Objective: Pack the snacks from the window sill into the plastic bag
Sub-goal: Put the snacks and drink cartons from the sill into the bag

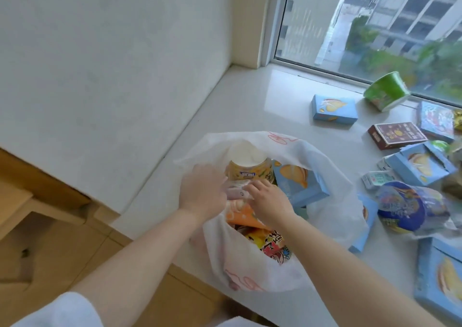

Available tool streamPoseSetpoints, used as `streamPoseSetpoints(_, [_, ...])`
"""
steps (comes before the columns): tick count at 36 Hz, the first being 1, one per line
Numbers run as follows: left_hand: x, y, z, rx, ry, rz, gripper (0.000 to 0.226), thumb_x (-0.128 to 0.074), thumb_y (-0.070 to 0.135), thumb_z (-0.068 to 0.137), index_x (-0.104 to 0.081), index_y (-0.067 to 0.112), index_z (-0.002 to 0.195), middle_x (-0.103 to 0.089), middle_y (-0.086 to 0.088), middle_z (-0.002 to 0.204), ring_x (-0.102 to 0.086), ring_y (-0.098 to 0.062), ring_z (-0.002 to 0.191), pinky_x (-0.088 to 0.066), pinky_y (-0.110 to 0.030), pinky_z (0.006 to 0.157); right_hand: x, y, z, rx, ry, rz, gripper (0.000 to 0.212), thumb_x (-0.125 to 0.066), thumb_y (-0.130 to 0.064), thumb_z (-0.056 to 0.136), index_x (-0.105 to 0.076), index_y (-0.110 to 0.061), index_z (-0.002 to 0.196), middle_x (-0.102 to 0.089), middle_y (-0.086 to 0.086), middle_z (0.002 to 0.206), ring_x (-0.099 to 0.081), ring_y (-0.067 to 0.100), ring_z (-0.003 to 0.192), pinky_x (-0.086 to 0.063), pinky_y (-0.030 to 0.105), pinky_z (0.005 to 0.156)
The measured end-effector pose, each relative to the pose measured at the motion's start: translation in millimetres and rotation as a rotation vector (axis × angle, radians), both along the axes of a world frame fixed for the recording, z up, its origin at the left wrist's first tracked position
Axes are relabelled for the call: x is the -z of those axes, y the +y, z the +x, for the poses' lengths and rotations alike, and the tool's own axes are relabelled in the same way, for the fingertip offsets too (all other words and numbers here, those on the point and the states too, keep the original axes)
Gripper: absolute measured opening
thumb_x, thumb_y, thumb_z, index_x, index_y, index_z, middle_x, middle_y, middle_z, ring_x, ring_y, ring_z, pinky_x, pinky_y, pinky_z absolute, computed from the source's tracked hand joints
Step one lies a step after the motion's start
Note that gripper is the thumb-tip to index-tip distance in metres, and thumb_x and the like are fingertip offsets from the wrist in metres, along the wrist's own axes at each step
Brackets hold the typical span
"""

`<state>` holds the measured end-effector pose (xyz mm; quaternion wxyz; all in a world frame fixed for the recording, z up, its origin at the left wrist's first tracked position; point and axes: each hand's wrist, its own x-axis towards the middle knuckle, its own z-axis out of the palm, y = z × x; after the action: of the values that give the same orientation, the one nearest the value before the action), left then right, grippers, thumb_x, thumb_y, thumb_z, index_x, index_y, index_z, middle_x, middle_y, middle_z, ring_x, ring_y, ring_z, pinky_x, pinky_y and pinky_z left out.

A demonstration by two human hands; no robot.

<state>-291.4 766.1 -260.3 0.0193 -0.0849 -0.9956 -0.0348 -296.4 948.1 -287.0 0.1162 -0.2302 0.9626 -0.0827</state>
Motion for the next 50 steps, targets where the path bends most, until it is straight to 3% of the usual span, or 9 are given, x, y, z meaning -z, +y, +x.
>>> streamPoseSetpoints(3, [-4.6, 26.6, -15.1, 0.113, 0.088, -0.023, 0.035, -0.045, 0.037, 0.069, -0.071, 0.02, 0.085, -0.064, 0.0, 0.086, -0.058, -0.025, 0.079, -0.041, -0.031, 0.053, -1.0, 24.2, 3.1, 0.121, 0.077, 0.005, 0.04, -0.046, -0.016, 0.093, -0.047, -0.019, 0.132, -0.049, 0.0, 0.132, -0.041, 0.023, 0.124, -0.036, 0.033, 0.097])
streamPoseSetpoints(8, [-2.0, 76.3, -31.8, 0.28, 0.077, 0.003, 0.022, -0.065, 0.032, 0.071, -0.071, 0.017, 0.086, -0.064, -0.002, 0.088, -0.058, -0.027, 0.081, -0.045, -0.034, 0.056, -5.5, 62.5, 10.3, 0.342, 0.273, -0.056, 0.03, -0.08, -0.006, 0.056, -0.071, -0.016, 0.083, -0.067, 0.001, 0.08, -0.065, 0.027, 0.081, -0.054, 0.034, 0.063])
streamPoseSetpoints(15, [-5.9, 155.4, -35.3, 0.442, 0.045, 0.047, 0.023, -0.066, 0.025, 0.069, -0.068, 0.018, 0.091, -0.063, -0.002, 0.09, -0.058, -0.026, 0.084, -0.047, -0.034, 0.058, -6.8, 128.6, 33.2, 0.573, 0.381, -0.135, 0.032, -0.074, 0.0, 0.053, -0.07, -0.015, 0.081, -0.065, 0.001, 0.076, -0.064, 0.028, 0.075, -0.053, 0.033, 0.059])
streamPoseSetpoints(19, [-8.6, 207.1, -33.3, 0.512, 0.01, 0.102, 0.029, -0.07, 0.021, 0.07, -0.069, 0.017, 0.098, -0.063, -0.004, 0.092, -0.06, -0.027, 0.085, -0.048, -0.034, 0.058, -1.8, 175.3, 47.2, 0.661, 0.442, -0.13, 0.025, -0.053, -0.011, 0.06, -0.069, -0.018, 0.078, -0.064, 0.0, 0.074, -0.064, 0.027, 0.074, -0.053, 0.032, 0.06])
streamPoseSetpoints(23, [-7.5, 265.7, -31.9, 0.531, -0.029, 0.145, 0.032, -0.06, 0.024, 0.081, -0.063, 0.018, 0.113, -0.059, -0.005, 0.109, -0.054, -0.028, 0.102, -0.046, -0.038, 0.071, 4.0, 226.4, 57.9, 0.72, 0.49, -0.126, 0.024, -0.054, -0.009, 0.058, -0.069, -0.016, 0.075, -0.064, 0.001, 0.071, -0.064, 0.028, 0.07, -0.049, 0.029, 0.057])
streamPoseSetpoints(28, [-6.3, 339.9, -29.0, 0.486, -0.136, 0.091, 0.041, -0.049, 0.031, 0.09, -0.049, 0.025, 0.131, -0.047, 0.0, 0.126, -0.043, -0.023, 0.116, -0.041, -0.036, 0.085, 7.8, 298.0, 68.4, 0.819, 0.442, -0.21, 0.022, -0.049, -0.012, 0.069, -0.069, -0.013, 0.078, -0.065, 0.003, 0.076, -0.061, 0.031, 0.071, -0.05, 0.034, 0.058])
streamPoseSetpoints(37, [9.9, 444.7, -28.4, 0.386, -0.245, 0.083, 0.043, -0.046, 0.04, 0.092, -0.046, 0.023, 0.132, -0.044, -0.003, 0.131, -0.04, -0.024, 0.122, -0.04, -0.037, 0.092, 30.6, 426.1, 79.1, 1.114, 0.126, -0.249, 0.033, -0.043, -0.009, 0.083, -0.065, -0.006, 0.107, -0.062, 0.015, 0.11, -0.049, 0.035, 0.107, -0.038, 0.039, 0.09])
streamPoseSetpoints(46, [42.9, 522.4, -44.0, 0.512, -0.379, -0.102, 0.069, -0.06, 0.058, 0.078, -0.033, 0.039, 0.14, -0.034, -0.004, 0.142, -0.032, -0.028, 0.13, -0.034, -0.044, 0.104, 53.4, 497.4, 50.5, 0.871, -0.244, -0.111, 0.04, -0.044, -0.017, 0.092, -0.05, -0.023, 0.131, -0.048, 0.009, 0.127, -0.041, 0.028, 0.122, -0.038, 0.037, 0.098])
streamPoseSetpoints(50, [60.3, 530.6, -40.9, 0.52, -0.347, -0.244, 0.083, -0.065, 0.061, 0.07, -0.022, 0.049, 0.14, -0.022, -0.006, 0.148, -0.025, -0.033, 0.133, -0.026, -0.051, 0.105, 64.6, 500.6, 32.0, 0.806, -0.269, -0.128, 0.048, -0.047, -0.023, 0.093, -0.04, -0.026, 0.14, -0.044, 0.007, 0.13, -0.04, 0.028, 0.124, -0.036, 0.037, 0.101])
